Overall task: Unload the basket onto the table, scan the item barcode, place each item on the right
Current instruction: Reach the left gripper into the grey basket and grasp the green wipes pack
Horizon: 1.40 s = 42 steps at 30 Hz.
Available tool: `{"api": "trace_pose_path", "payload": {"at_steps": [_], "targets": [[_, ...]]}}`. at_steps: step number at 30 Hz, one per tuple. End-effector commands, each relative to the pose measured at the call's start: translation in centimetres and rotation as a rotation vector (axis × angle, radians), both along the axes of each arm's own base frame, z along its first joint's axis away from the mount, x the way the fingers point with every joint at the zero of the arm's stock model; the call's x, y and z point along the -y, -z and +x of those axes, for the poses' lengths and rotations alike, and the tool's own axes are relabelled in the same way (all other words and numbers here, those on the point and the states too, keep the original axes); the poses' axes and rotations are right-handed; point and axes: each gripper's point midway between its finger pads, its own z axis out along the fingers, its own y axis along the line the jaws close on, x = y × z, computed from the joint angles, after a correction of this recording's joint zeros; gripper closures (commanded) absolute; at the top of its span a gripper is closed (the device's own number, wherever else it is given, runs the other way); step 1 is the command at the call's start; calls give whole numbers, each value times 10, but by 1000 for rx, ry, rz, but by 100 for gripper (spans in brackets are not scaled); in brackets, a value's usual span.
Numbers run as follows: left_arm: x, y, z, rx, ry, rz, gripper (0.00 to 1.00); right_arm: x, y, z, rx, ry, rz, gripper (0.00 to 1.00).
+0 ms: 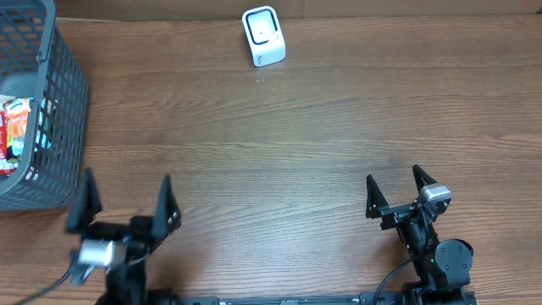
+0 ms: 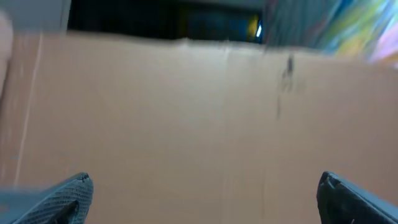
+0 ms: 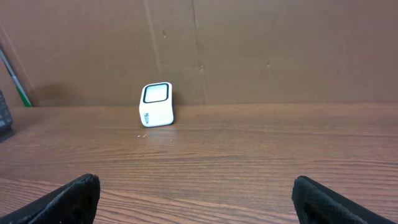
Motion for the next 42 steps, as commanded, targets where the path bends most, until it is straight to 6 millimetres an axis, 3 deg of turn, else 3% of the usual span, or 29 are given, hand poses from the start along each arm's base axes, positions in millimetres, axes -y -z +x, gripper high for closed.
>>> {"api": "trace_pose_path", "payload": {"at_steps": [1, 7, 12, 19, 25, 30, 32, 42], "targets": [[7, -61, -43, 142, 11, 40, 0, 3, 3, 1, 3, 13, -6, 0], [8, -110, -65, 148, -31, 101, 0, 3, 3, 1, 3, 13, -6, 0], [8, -142, -62, 65, -45, 125, 0, 3, 3, 1, 3, 13, -6, 0], [7, -176, -33, -155, -31, 125, 0, 3, 3, 1, 2, 13, -6, 0], [7, -184, 10, -434, -22, 168, 0, 3, 3, 1, 3, 13, -7, 0], [14, -173, 47, -652, 36, 199, 0, 3, 3, 1, 3, 13, -6, 0], [15, -160, 65, -758, 60, 197, 0, 3, 3, 1, 2, 13, -7, 0], [10, -42, 137, -1293, 101, 171, 0, 3, 3, 1, 3, 13, -6, 0]]}}
